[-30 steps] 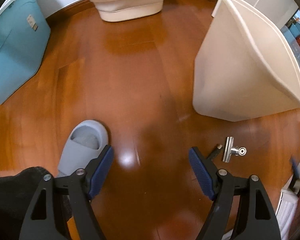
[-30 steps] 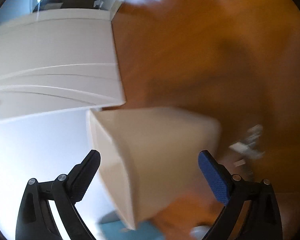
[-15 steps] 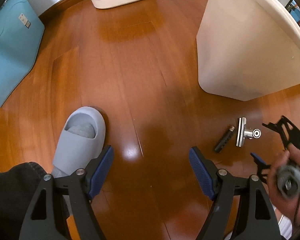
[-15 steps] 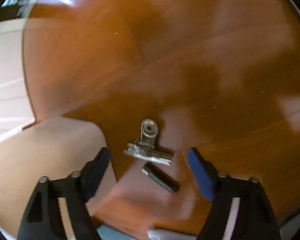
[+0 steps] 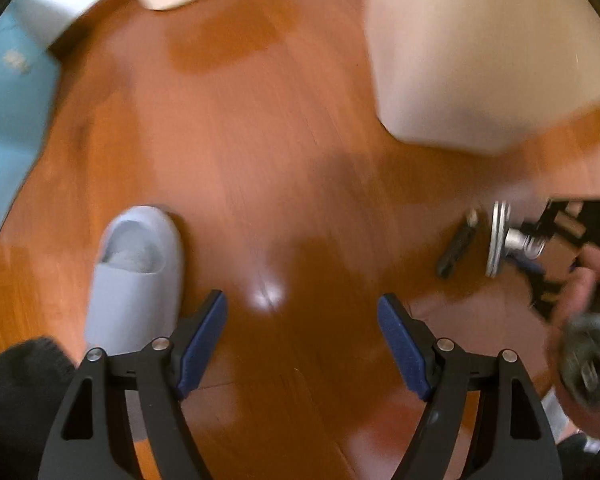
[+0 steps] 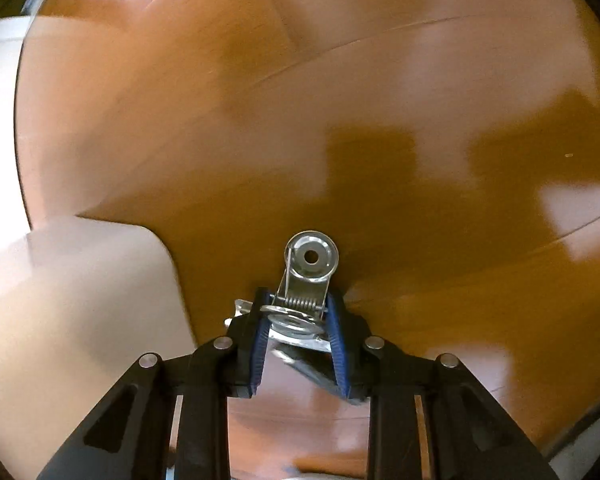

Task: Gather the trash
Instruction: 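Grasp the black lighter with the left gripper, then drop the lighter into the wastebasket with the left gripper while the right gripper drops the metal clip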

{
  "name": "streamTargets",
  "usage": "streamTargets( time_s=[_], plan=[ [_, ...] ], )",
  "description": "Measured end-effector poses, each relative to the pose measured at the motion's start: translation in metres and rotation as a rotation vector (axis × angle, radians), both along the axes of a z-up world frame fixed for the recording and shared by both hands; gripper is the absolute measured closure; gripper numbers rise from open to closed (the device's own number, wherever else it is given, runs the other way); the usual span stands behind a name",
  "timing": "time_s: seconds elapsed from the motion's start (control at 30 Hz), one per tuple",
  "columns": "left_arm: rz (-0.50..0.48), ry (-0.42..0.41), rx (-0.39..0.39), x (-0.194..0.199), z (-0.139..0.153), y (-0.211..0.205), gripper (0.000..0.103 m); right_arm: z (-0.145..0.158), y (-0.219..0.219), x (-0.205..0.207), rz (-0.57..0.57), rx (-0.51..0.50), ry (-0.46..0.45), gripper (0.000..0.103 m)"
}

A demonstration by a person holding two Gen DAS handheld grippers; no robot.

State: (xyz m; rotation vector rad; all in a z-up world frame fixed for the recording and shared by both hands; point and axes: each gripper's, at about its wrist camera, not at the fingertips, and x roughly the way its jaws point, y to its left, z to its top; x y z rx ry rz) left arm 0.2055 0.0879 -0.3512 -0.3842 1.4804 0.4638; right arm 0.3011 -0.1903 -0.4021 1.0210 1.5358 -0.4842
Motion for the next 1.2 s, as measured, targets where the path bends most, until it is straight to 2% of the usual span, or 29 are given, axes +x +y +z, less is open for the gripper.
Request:
streamTargets(
  time_s=[0.07,0.17,0.23,0.37,0.47,0.6,0.77,0.8,0.83,0.87,0.9,1.07,1.17,1.2],
  plan=[
    [-0.04,0.006,-0.043,0.008,-0.015,-0.007,0.026,0.014,-0.008,0.003,0.068,0.003,-0.062,0.075],
    [-0.103,0.008,-0.062,0.03,-0.035,-0.018,0.026,0.044,-0.025,0.015,0.147,0.0,-0.178,0.075],
    [-0.148,0.001,-0.078,0.051,-0.048,-0.027,0.026,0.058,-0.041,0.018,0.16,-0.003,-0.214,0.074],
    [-0.285,-0.017,-0.037,0.085,-0.061,-0.054,0.026,0.061,-0.072,0.027,0.096,0.05,-0.234,0.074],
    [-0.381,0.008,-0.025,0.101,-0.077,-0.078,0.026,0.061,-0.081,0.038,0.092,0.06,-0.264,0.074],
    [-0.422,0.019,-0.048,0.113,-0.092,-0.096,0.026,0.056,-0.084,0.054,0.082,0.089,-0.283,0.074],
    [-0.459,0.006,-0.029,0.121,-0.094,-0.104,0.027,0.066,-0.103,0.023,0.102,0.087,-0.294,0.074],
    [-0.47,0.007,-0.029,0.121,-0.093,-0.105,0.03,0.067,-0.104,0.02,0.102,0.092,-0.292,0.074],
    [-0.483,0.001,-0.027,0.121,-0.092,-0.109,0.045,0.069,-0.108,0.016,0.102,0.093,-0.291,0.074],
    [-0.496,-0.007,-0.025,0.121,-0.089,-0.111,0.078,0.069,-0.108,0.015,0.102,0.089,-0.29,0.074],
    [-0.506,-0.005,-0.032,0.123,-0.087,-0.114,0.085,0.069,-0.108,0.013,0.105,0.082,-0.29,0.074],
    [-0.447,0.011,-0.066,0.12,-0.075,-0.112,0.085,0.074,-0.107,0.011,0.091,0.055,-0.282,0.074],
    [-0.449,-0.062,-0.069,0.112,-0.027,-0.117,0.085,0.087,-0.109,0.011,0.081,0.036,-0.292,0.074],
    [-0.463,-0.108,-0.067,0.109,0.001,-0.121,0.085,0.095,-0.112,0.011,0.071,0.027,-0.3,0.074]
  ],
)
